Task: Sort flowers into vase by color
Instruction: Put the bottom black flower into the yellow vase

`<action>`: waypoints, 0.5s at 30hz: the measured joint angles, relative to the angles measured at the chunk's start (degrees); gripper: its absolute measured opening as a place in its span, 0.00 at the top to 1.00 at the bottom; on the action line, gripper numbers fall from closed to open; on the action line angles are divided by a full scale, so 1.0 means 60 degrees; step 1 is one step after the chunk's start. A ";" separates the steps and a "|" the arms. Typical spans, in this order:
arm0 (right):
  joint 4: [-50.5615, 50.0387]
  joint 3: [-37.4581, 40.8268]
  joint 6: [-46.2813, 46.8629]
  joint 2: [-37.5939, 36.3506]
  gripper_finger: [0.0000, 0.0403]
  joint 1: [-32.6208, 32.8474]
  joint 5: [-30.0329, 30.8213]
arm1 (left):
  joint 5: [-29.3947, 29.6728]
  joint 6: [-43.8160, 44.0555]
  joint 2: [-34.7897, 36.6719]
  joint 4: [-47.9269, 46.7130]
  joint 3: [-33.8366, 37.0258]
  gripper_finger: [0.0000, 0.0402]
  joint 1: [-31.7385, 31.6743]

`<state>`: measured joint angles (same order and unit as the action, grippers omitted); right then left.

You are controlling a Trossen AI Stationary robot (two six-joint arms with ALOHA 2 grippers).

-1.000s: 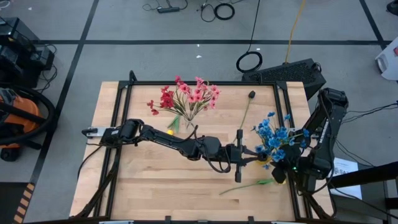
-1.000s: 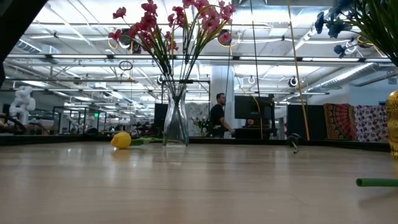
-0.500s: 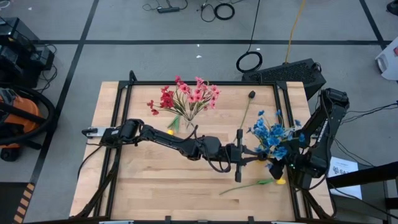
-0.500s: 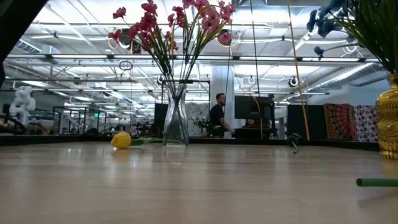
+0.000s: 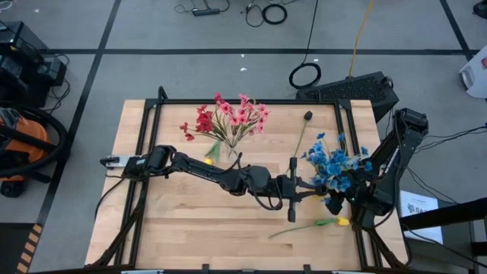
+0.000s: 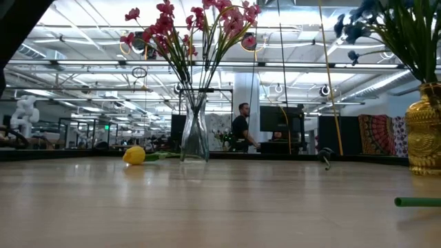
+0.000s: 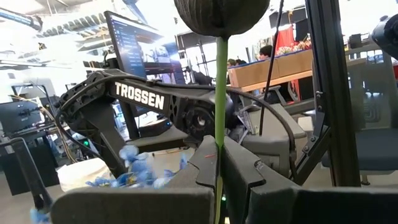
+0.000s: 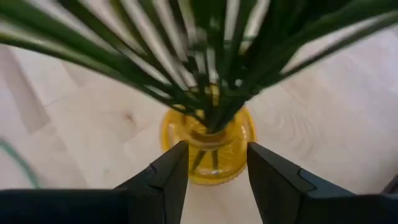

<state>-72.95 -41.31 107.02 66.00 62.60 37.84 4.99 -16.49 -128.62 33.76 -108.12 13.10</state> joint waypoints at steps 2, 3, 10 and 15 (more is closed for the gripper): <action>0.0124 0.0068 0.0046 0.0015 0.62 -0.0071 0.0126 | 0.0000 0.0000 0.0000 0.0000 0.0000 0.97 0.0000; 0.0138 0.0068 0.0003 0.0028 0.62 -0.0075 0.0188 | 0.0000 0.0000 0.0000 0.0000 0.0000 0.97 0.0000; 0.0139 0.0068 -0.0088 0.0036 0.62 -0.0075 0.1214 | 0.0000 -0.0062 0.0000 0.0000 0.0000 0.97 -0.0004; 0.0192 0.0068 -0.0215 0.0036 0.62 -0.0075 0.1383 | 0.0000 -0.0062 0.0000 0.0001 0.0000 0.97 -0.0004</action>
<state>-71.80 -40.91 105.73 66.22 62.15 46.14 4.99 -16.86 -128.62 33.77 -108.12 13.08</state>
